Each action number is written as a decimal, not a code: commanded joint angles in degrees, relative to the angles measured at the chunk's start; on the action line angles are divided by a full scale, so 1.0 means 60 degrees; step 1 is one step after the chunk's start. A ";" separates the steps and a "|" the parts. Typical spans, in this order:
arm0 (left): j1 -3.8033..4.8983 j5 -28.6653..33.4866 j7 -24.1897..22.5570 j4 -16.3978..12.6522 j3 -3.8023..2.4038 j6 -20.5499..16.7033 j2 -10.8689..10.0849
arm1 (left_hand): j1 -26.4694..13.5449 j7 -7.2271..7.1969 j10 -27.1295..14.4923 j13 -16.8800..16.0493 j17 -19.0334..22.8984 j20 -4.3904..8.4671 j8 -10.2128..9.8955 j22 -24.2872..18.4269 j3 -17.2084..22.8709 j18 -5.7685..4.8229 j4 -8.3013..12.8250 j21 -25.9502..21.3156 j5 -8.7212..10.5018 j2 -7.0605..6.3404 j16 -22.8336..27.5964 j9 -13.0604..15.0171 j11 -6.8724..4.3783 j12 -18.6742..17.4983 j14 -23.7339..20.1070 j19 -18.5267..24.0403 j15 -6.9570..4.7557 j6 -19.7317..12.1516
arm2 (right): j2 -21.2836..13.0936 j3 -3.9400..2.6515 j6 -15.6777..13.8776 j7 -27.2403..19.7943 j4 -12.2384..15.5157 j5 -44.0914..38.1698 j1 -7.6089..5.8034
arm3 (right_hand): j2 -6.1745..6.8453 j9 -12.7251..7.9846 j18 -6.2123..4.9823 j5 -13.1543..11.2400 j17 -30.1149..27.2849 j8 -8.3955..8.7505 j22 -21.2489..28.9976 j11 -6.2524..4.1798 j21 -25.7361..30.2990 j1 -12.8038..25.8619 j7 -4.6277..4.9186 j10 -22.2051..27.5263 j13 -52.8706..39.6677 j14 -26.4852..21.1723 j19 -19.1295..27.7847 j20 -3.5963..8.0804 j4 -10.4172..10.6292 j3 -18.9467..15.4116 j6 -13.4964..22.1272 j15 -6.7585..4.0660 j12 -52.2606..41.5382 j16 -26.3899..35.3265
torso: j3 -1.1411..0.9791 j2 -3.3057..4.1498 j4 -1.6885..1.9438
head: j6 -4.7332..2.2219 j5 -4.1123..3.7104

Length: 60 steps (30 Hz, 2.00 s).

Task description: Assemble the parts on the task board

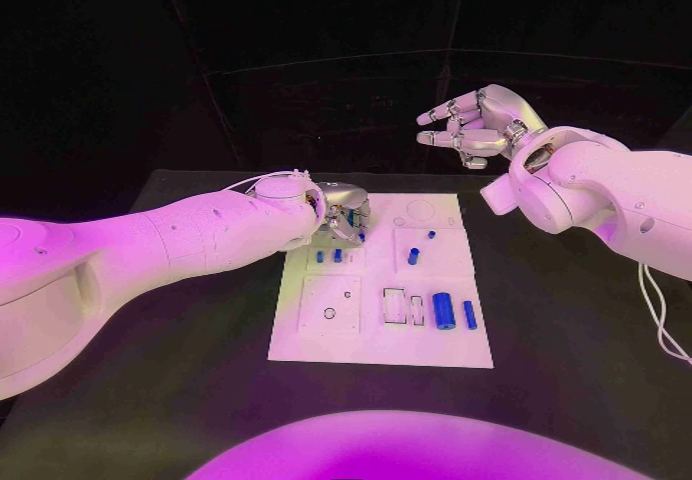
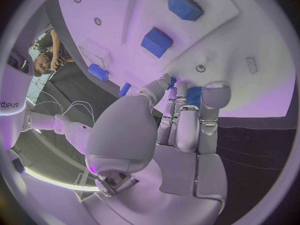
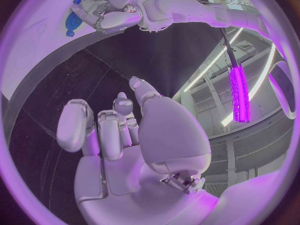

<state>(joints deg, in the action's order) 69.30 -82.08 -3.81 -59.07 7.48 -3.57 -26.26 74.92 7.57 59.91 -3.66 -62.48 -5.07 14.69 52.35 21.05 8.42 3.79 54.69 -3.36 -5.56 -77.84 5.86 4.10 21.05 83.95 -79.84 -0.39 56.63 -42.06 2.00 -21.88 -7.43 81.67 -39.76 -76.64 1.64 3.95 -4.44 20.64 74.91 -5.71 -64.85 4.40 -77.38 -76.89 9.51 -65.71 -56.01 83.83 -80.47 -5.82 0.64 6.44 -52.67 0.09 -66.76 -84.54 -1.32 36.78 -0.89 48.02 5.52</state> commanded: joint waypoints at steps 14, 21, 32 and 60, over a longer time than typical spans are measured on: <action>-0.0020 -0.0083 0.0059 0.0010 0.0015 0.0470 0.0061 | -0.0058 0.0046 0.0020 0.0008 0.0063 0.0013 -0.0224 0.0123 0.0050 -0.0119 0.0003 0.0122 0.0025 0.0007 0.0042 -0.0106 0.0044 -0.0290 0.0191 -0.0097 -0.0038 0.0003 | 0.0020 -0.0007 0.0066 -0.0065 0.0006 -0.0016 -0.0020 | -0.0014 -0.0013 -0.0087 0.0031 0.1114 0.0057 -0.0003 0.0013 0.0045 0.0078 0.0023 0.0055 0.0003 0.0642 0.0081 0.0006 0.0007 0.0057 0.0070 -0.0029 -0.0008 0.0038 | -0.0004 -0.0006 0.0003 | 0.0036 -0.0011; -0.0022 -0.0084 0.0208 0.0017 0.0017 0.0441 0.0060 | 0.0323 0.0011 0.0325 -0.0023 0.0049 0.0040 -0.0242 0.0251 0.0498 -0.0131 0.0162 0.0224 0.0025 0.0364 0.0002 -0.0117 -0.0019 -0.0377 0.0202 -0.0125 -0.0096 0.0293 | 0.0015 -0.0007 0.0066 -0.0061 0.0011 -0.0016 -0.0020 | -0.0014 -0.0013 -0.0087 0.0031 0.1114 0.0057 -0.0003 0.0013 0.0045 0.0078 0.0023 0.0055 0.0003 0.0642 0.0081 0.0006 0.0007 0.0057 0.0070 -0.0029 -0.0008 0.0038 | -0.0002 -0.0008 0.0000 | 0.0019 -0.0023; -0.0034 -0.0083 0.0137 -0.0020 0.0015 -0.0040 -0.0005 | 0.0562 -0.0013 0.0845 -0.0066 0.0070 0.0121 -0.0227 0.0469 0.1287 -0.0163 0.0520 0.0407 0.0015 0.0606 -0.0043 -0.0075 -0.0105 -0.0482 0.0211 -0.0172 -0.0163 0.0766 | 0.0019 -0.0007 0.0068 -0.0067 0.0010 -0.0016 -0.0019 | -0.0014 -0.0013 -0.0087 0.0031 0.1114 0.0057 -0.0003 0.0013 0.0045 0.0078 0.0023 0.0055 0.0003 0.0642 0.0081 0.0006 0.0007 0.0057 0.0070 -0.0029 -0.0008 0.0038 | 0.0003 -0.0014 0.0015 | -0.0010 -0.0034; -0.0076 0.1311 0.0089 -0.2057 -0.0824 -0.0484 -0.2178 | 0.0224 -0.0011 0.0975 -0.0065 0.0170 0.0130 -0.0311 0.0659 0.1373 -0.0197 0.0516 0.0568 0.0027 0.0429 -0.0033 -0.0067 -0.0103 -0.0669 0.0198 -0.0214 -0.0163 0.0876 | -0.0043 -0.0007 0.0074 -0.0056 -0.0010 -0.0016 -0.0015 | -0.0019 -0.0012 -0.0087 0.0033 0.1117 0.0054 -0.0007 0.0013 0.0044 0.0073 0.0022 0.0035 -0.0021 0.0643 0.0080 0.0006 0.0010 0.0069 0.0067 -0.0029 -0.0031 0.0036 | 0.0000 -0.0014 0.0043 | -0.0117 0.0011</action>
<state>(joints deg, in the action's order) 68.82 -76.08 -4.17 -71.10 2.61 -7.67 -39.08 76.76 7.47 65.23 -4.11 -61.53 -4.24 13.08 56.22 28.96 8.42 6.95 57.74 -2.87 -2.90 -77.84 5.36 3.47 17.24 84.16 -80.67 -1.02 61.44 -42.25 2.00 -21.76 -7.46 81.63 -39.78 -76.62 1.64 3.95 -4.44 20.64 74.95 -5.71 -64.85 4.40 -77.38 -76.89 9.51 -65.71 -56.07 83.83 -80.47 -5.82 0.64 6.44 -52.67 0.09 -66.76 -84.54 -1.32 36.61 -0.61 47.31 5.44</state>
